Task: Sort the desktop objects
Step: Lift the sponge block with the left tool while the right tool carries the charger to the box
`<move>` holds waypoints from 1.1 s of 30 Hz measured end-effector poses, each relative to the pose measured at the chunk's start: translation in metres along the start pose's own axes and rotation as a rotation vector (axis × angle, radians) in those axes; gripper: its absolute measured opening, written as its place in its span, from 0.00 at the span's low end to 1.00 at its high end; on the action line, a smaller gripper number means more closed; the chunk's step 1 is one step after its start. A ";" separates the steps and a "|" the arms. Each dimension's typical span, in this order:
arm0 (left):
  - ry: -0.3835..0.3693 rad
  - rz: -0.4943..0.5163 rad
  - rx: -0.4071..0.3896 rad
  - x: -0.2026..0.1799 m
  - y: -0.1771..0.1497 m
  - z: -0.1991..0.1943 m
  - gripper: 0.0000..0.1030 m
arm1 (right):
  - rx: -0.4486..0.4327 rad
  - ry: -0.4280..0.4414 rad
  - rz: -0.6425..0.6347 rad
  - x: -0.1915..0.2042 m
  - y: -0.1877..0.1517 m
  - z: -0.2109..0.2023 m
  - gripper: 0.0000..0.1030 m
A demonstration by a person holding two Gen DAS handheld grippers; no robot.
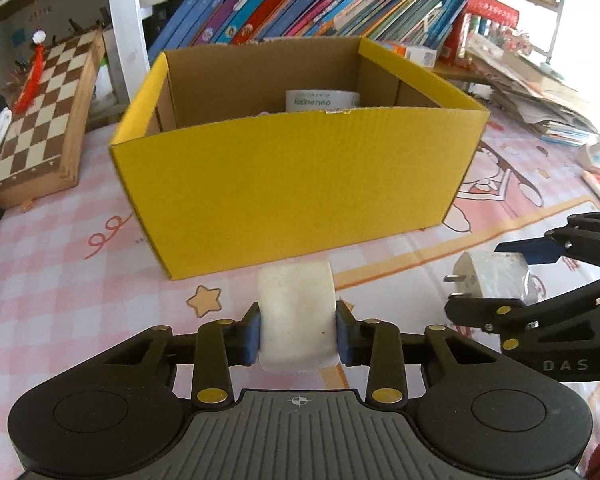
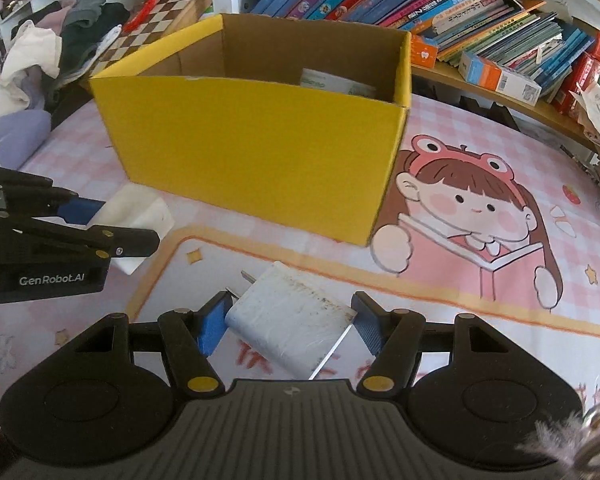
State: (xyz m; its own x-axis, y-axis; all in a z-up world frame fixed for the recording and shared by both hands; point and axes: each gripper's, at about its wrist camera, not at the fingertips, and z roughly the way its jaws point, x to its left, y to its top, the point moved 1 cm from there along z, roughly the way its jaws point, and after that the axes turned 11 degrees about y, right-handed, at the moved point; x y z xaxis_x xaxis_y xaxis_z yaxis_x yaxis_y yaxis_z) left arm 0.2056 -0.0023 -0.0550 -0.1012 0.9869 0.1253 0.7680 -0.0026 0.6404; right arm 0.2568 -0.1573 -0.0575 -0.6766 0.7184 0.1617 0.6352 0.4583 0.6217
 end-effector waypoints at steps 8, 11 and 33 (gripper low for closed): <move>-0.011 0.027 -0.041 0.015 -0.015 -0.029 0.33 | -0.003 0.000 -0.014 0.038 -0.010 -0.009 0.62; -0.016 0.032 -0.062 0.020 -0.019 -0.038 0.33 | -0.007 -0.008 -0.013 0.048 -0.013 -0.014 0.62; -0.062 0.076 -0.166 0.022 -0.024 -0.079 0.32 | -0.049 -0.071 0.052 0.058 -0.030 -0.050 0.62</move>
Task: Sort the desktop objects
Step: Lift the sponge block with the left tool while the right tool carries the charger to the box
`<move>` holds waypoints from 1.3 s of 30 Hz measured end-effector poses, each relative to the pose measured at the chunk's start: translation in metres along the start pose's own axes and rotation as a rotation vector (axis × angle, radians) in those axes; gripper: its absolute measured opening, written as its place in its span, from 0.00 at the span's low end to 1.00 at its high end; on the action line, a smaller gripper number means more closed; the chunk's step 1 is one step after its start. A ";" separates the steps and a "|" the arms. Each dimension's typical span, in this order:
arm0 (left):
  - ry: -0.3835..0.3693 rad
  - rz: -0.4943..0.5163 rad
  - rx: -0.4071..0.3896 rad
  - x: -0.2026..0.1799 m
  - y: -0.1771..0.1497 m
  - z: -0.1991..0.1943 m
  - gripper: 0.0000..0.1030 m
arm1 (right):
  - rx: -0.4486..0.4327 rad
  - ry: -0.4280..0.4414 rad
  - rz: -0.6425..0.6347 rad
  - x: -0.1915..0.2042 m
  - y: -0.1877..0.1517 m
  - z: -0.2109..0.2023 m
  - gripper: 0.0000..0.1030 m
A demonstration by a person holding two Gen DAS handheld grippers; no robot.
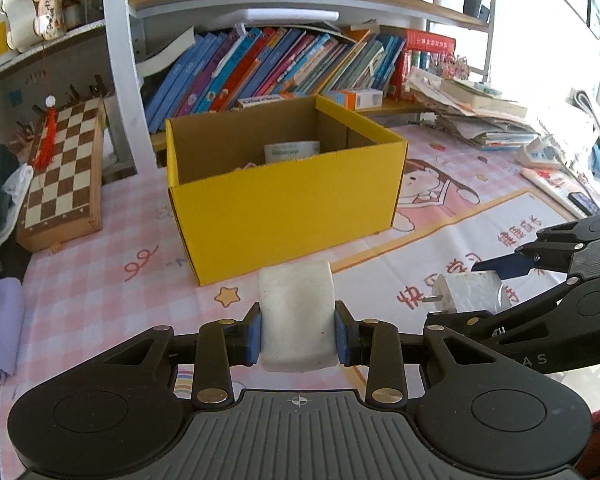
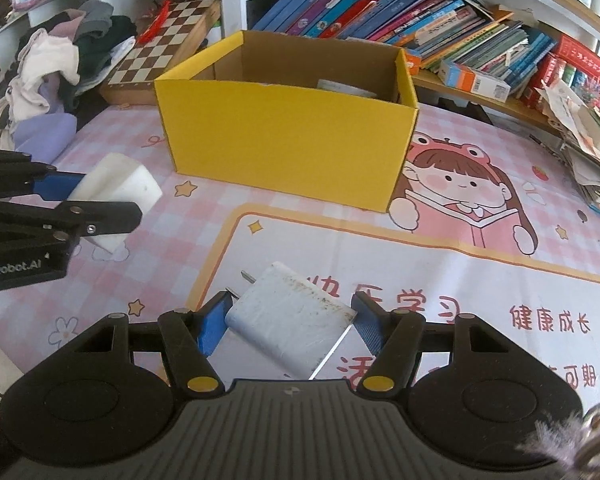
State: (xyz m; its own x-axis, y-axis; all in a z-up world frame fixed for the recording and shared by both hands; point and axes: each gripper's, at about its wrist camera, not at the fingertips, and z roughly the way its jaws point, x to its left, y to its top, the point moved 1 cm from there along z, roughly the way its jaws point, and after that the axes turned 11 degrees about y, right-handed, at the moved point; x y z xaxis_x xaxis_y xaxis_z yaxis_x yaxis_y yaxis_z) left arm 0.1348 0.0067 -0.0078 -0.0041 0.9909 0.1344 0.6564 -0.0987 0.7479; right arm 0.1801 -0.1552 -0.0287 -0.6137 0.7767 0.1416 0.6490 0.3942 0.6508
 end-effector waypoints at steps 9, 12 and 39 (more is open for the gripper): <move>0.004 -0.015 -0.024 0.001 0.011 -0.003 0.32 | -0.017 0.005 -0.004 -0.009 0.010 -0.007 0.62; 0.004 -0.019 -0.034 0.001 0.016 -0.003 0.32 | -0.019 0.013 -0.012 -0.012 0.016 -0.007 0.62; 0.097 -0.048 -0.172 0.008 0.097 0.021 0.31 | -0.159 0.078 -0.198 -0.047 0.132 -0.006 0.62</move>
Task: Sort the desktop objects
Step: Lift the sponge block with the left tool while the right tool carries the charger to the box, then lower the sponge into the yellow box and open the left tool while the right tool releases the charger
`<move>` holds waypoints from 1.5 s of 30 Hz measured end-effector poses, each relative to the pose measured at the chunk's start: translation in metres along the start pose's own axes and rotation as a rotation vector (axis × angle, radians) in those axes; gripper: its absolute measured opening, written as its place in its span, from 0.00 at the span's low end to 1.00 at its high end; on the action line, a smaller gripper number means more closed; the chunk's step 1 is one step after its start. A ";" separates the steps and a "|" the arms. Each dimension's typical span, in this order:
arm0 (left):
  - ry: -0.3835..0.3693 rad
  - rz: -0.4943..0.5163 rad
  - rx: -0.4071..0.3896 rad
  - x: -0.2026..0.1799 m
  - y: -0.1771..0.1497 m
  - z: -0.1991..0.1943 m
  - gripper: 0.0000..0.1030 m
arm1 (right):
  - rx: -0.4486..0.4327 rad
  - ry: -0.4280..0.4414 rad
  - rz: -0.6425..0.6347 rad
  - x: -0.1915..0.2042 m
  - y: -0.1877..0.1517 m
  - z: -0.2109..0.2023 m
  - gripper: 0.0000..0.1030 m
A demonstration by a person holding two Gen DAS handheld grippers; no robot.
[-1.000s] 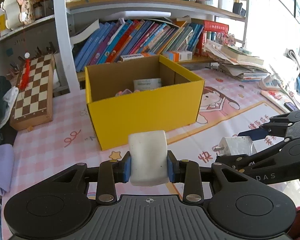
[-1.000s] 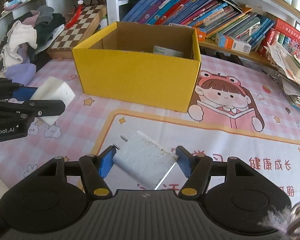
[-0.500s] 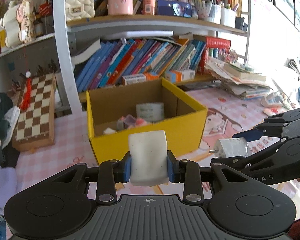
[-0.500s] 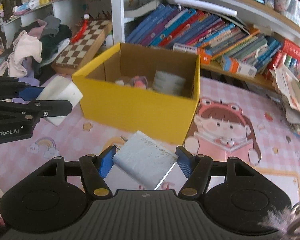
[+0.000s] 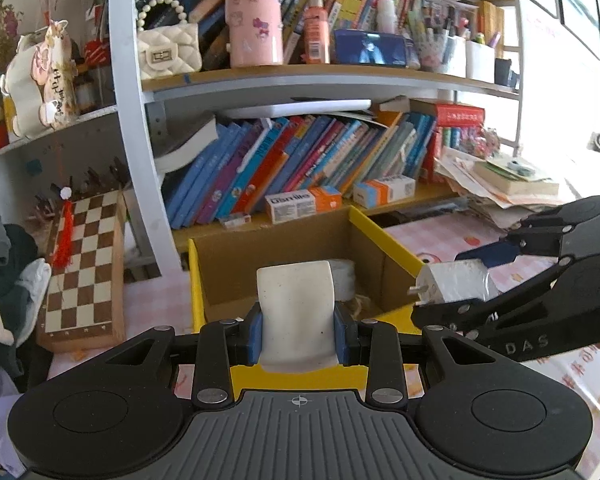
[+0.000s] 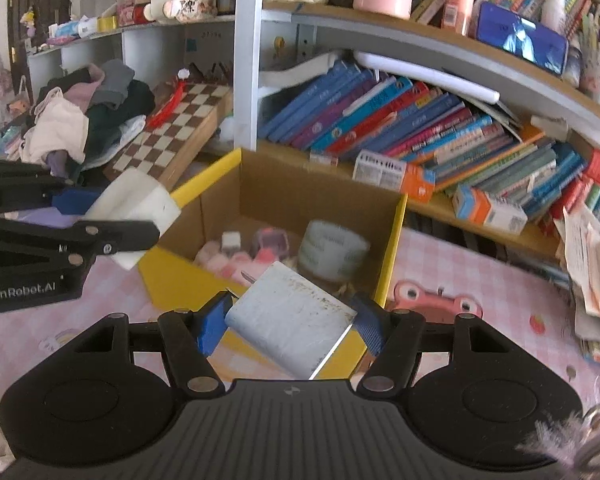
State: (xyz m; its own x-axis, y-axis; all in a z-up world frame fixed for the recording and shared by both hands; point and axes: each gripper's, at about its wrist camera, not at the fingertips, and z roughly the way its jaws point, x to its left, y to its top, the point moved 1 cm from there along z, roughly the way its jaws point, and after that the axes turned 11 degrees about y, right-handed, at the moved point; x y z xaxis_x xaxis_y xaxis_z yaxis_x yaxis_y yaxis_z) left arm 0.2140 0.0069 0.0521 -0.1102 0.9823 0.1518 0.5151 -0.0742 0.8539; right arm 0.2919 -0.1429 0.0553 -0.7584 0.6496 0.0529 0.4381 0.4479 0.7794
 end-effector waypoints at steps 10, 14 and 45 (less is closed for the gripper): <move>0.053 0.014 0.002 0.001 0.018 0.029 0.31 | -0.044 0.028 -0.045 -0.024 0.037 0.026 0.62; 0.071 0.020 0.015 0.000 0.022 0.044 0.31 | -0.051 0.036 -0.038 -0.036 0.049 0.038 0.62; 0.111 0.101 0.263 -0.004 -0.005 0.150 0.31 | 0.104 0.132 -0.105 -0.058 0.091 0.198 0.62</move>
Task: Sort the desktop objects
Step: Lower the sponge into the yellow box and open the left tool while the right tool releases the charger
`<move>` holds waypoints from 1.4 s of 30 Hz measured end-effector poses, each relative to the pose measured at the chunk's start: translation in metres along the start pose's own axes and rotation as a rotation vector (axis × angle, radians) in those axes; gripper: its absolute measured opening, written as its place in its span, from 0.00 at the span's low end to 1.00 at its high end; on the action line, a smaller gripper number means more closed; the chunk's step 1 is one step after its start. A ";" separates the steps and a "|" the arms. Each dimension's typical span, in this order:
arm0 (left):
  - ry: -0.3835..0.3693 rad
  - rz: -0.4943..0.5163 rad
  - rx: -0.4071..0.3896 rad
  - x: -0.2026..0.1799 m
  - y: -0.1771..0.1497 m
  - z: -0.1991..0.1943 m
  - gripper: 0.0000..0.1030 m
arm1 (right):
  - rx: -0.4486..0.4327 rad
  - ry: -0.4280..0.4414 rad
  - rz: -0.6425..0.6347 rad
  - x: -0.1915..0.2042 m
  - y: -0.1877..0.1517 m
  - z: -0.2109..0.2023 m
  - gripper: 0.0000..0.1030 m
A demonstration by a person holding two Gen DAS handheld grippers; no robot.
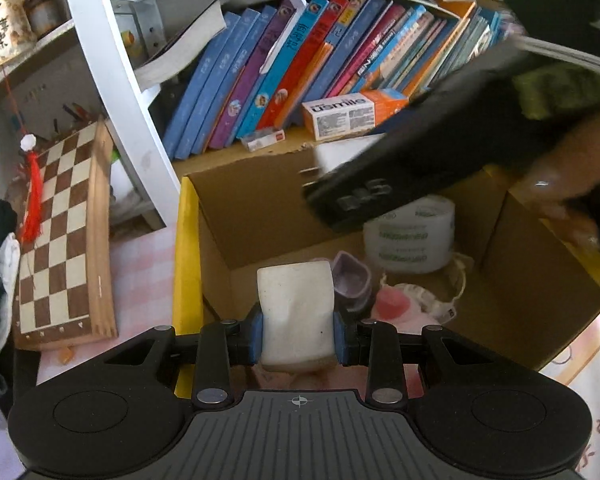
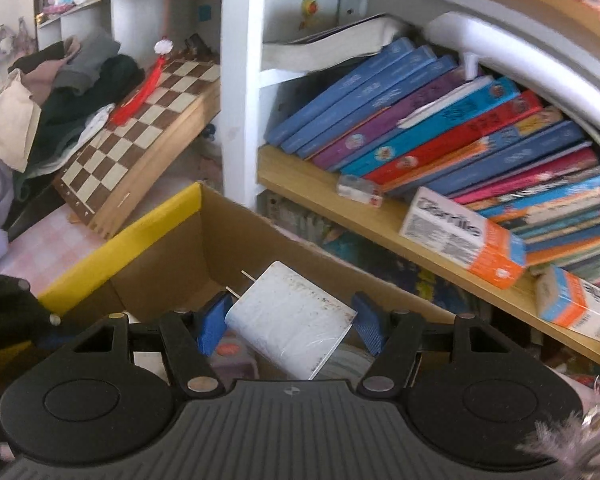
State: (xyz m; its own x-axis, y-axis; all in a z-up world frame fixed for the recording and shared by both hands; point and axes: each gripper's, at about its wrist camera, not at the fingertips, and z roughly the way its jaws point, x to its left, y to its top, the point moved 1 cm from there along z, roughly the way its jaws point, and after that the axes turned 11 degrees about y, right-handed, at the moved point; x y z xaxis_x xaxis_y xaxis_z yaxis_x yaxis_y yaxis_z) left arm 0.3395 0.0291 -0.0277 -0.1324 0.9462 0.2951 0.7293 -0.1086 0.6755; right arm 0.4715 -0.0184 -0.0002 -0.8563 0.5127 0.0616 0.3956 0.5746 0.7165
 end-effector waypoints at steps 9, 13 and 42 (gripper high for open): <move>0.022 0.065 -0.002 -0.006 0.001 0.001 0.31 | 0.097 0.047 -0.015 0.006 0.004 0.043 0.62; 0.034 0.083 -0.002 -0.006 0.002 0.003 0.33 | 0.116 0.069 0.027 0.000 0.003 0.053 0.62; 0.036 0.055 -0.209 0.001 0.012 -0.062 0.76 | -0.108 0.058 0.135 0.013 0.004 -0.057 0.80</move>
State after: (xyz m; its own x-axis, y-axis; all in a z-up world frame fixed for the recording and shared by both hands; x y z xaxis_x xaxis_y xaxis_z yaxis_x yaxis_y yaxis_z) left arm 0.3064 0.0096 0.0227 -0.1228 0.9259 0.3573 0.5819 -0.2244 0.7817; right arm 0.4431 -0.0458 0.0433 -0.8169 0.5412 0.1995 0.4726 0.4297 0.7694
